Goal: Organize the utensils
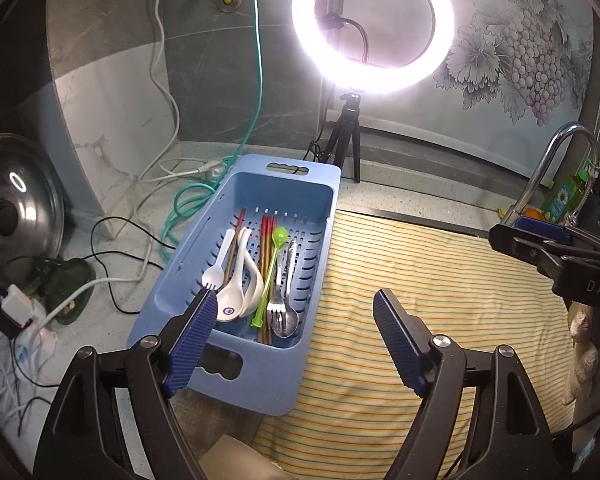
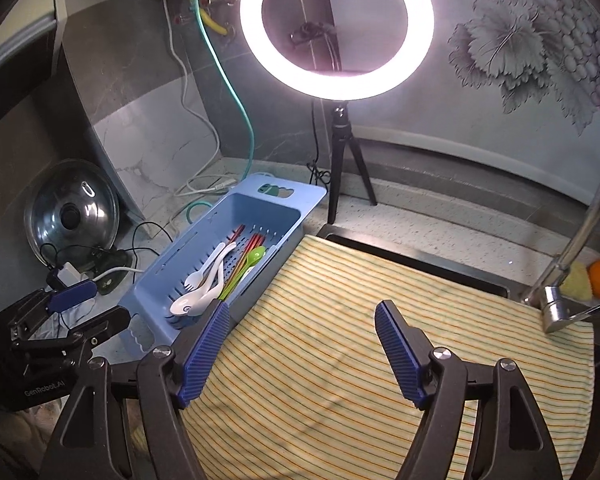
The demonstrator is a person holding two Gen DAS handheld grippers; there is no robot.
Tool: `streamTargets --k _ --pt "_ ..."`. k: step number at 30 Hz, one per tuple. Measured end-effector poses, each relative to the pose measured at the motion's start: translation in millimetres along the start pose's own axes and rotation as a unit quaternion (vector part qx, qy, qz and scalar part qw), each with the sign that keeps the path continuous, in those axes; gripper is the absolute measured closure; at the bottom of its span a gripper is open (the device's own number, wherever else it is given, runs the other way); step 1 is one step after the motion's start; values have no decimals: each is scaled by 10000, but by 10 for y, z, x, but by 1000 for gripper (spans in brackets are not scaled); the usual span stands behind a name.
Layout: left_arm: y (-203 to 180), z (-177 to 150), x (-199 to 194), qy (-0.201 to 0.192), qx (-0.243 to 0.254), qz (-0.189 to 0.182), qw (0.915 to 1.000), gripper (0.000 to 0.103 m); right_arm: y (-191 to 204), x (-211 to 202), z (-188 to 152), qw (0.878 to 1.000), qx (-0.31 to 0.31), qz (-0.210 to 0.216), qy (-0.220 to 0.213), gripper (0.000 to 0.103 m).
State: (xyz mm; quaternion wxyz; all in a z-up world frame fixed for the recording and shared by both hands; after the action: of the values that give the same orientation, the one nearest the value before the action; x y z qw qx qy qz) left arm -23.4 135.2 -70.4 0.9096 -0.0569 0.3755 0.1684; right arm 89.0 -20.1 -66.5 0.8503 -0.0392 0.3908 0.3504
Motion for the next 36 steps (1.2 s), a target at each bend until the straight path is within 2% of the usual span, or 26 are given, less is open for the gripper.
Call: streamTargets --k 5,36 --pt "-27 -23 -52 -18 8 25 10000 23 -13 -100 -31 9999 85 29 -77 28" --pt "-97 -15 -71 11 73 35 10000 23 -53 -119 -68 9997 238 42 -87 28"
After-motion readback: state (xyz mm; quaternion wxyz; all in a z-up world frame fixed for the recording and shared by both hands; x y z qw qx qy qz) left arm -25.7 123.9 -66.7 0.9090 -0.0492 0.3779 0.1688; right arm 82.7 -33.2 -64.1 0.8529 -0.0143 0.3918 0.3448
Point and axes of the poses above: each gripper's, at about its wrist camera, not at the fingertips, and x roughly the way its jaws point, y to its left, z to its top, the point moved 6 cm from there along x, roughly the way its jaws point, and after that the axes turned 3 degrees about z, right-handed, at the moved point
